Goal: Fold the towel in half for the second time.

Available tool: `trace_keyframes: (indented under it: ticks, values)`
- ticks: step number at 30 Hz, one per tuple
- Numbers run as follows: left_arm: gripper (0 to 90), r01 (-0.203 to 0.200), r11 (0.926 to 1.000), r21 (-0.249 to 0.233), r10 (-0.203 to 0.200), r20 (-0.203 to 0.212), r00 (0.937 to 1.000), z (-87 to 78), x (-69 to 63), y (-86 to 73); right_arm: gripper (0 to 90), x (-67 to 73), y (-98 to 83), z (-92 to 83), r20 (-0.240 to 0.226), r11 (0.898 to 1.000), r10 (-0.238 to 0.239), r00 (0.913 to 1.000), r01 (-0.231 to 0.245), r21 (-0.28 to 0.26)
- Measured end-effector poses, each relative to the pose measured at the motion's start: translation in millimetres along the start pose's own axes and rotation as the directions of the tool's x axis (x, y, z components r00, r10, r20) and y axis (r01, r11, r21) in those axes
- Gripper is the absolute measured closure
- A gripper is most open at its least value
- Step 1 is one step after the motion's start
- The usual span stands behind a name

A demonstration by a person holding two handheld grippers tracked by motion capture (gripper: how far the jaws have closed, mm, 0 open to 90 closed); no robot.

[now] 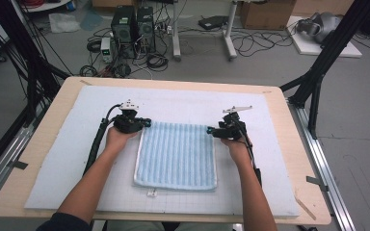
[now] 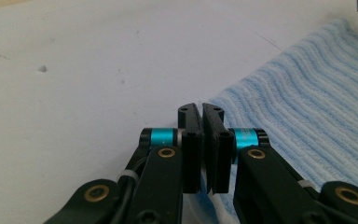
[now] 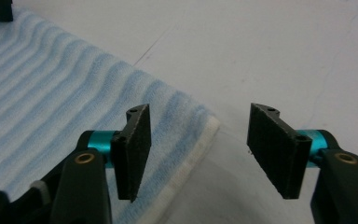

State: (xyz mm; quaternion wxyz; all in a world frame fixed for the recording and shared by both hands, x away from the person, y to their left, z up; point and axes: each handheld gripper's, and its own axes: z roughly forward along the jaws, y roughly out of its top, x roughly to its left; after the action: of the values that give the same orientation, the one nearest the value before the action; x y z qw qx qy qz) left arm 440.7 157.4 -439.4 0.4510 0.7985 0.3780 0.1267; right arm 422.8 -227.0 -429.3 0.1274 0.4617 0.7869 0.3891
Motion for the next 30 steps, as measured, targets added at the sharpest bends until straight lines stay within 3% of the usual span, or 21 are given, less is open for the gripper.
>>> trace_keyframes:
  ticks: [4,8,10,13,15,19,21,24,27,30]
  values:
    - [85.8,0.007,1.0,0.001,-0.007,0.002,1.0,0.2,0.4,-0.4,48.6,-0.3,-0.3,8.6,0.013,1.0,-0.003,0.9999,0.002,0.011]
    - [85.8,0.007,1.0,0.006,-0.007,0.004,1.0,0.5,0.2,-0.7,54.7,-1.2,-2.4,14.9,-0.001,1.0,0.004,1.0,-0.004,0.029]
    - [85.8,0.009,0.9999,0.006,-0.009,0.009,0.9999,0.0,1.2,-1.0,61.0,1.2,-2.6,17.9,0.005,0.999,-0.02,0.9998,0.02,0.039]
    - [85.9,0.013,0.9999,0.003,-0.013,0.01,0.9999,-0.9,1.4,-1.0,79.6,5.8,-0.9,18.8,0.011,0.997,-0.06,0.9981,0.059,0.052]
    - [85.9,0.015,0.9999,-0.003,-0.015,0.008,0.9999,-1.8,1.3,-0.4,85.0,8.7,1.3,18.6,0.027,0.996,-0.07,0.9972,0.069,0.061]
    - [86.0,0.023,0.9978,-0.061,-0.024,-0.012,0.9996,-5.0,3.9,4.5,86.1,10.2,7.5,18.2,0.055,0.996,-0.077,0.9955,0.074,0.054]
    - [86.0,-0.006,0.995,-0.1,0.002,-0.035,0.9994,-8.7,4.9,7.7,86.1,8.8,10.6,16.2,0.06,0.998,-0.066,0.996,0.065,0.007]
    - [85.9,-0.014,0.9885,-0.151,0.007,-0.046,0.9989,-12.1,7.2,9.8,86.1,6.7,17.6,13.1,0.066,0.998,-0.037,0.9971,0.04,-0.048]
    - [85.8,-0.006,0.9841,-0.178,-0.003,-0.051,0.9987,-14.0,10.8,9.5,86.0,8.4,25.8,11.9,0.082,0.995,-0.039,0.9959,0.046,-0.085]
    - [85.8,-0.022,0.9808,-0.194,0.012,-0.052,0.9986,-16.3,11.7,9.8,86.0,12.5,28.9,13.1,0.089,0.995,-0.048,0.9948,0.056,-0.087]
